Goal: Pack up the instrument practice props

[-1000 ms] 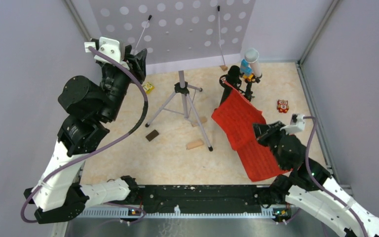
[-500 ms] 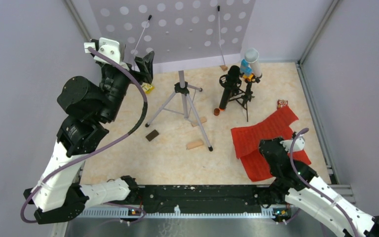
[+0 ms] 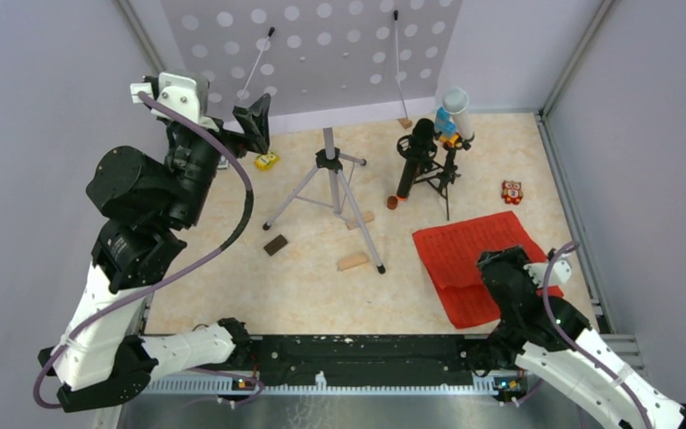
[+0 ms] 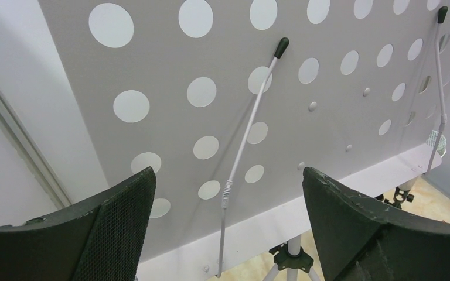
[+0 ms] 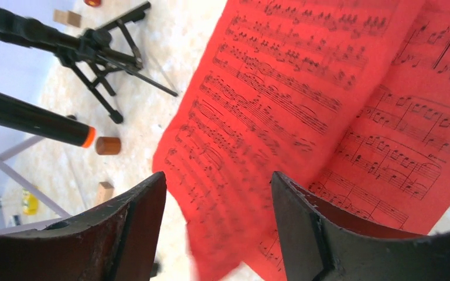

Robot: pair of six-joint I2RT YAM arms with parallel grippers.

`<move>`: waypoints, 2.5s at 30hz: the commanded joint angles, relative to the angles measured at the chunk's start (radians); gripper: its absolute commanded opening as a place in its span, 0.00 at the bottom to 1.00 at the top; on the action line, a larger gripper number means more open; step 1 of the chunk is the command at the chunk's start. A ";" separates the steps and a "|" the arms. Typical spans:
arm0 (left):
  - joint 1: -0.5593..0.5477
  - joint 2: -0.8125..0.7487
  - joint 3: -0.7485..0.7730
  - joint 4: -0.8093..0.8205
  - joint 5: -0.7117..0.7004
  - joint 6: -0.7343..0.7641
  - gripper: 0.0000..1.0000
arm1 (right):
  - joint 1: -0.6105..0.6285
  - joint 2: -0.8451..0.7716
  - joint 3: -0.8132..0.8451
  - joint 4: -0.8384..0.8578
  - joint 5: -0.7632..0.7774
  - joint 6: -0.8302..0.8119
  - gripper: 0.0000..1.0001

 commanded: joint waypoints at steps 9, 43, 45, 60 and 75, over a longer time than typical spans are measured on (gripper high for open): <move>-0.001 -0.049 0.058 -0.111 -0.013 -0.064 0.99 | -0.008 -0.060 0.293 -0.286 0.150 -0.003 0.71; -0.001 -0.544 -0.872 0.136 0.164 -0.426 0.99 | -0.007 0.097 0.063 0.986 -0.976 -1.193 0.69; 0.000 -0.561 -0.958 0.259 0.183 -0.395 0.99 | -0.008 0.099 0.036 1.043 -0.995 -1.191 0.69; 0.000 -0.374 -1.214 0.765 0.154 -0.309 0.99 | -0.006 0.470 0.037 1.386 -1.060 -1.257 0.68; 0.065 -0.167 -1.234 0.983 0.018 -0.362 0.99 | 0.016 0.925 0.127 1.740 -1.025 -1.292 0.67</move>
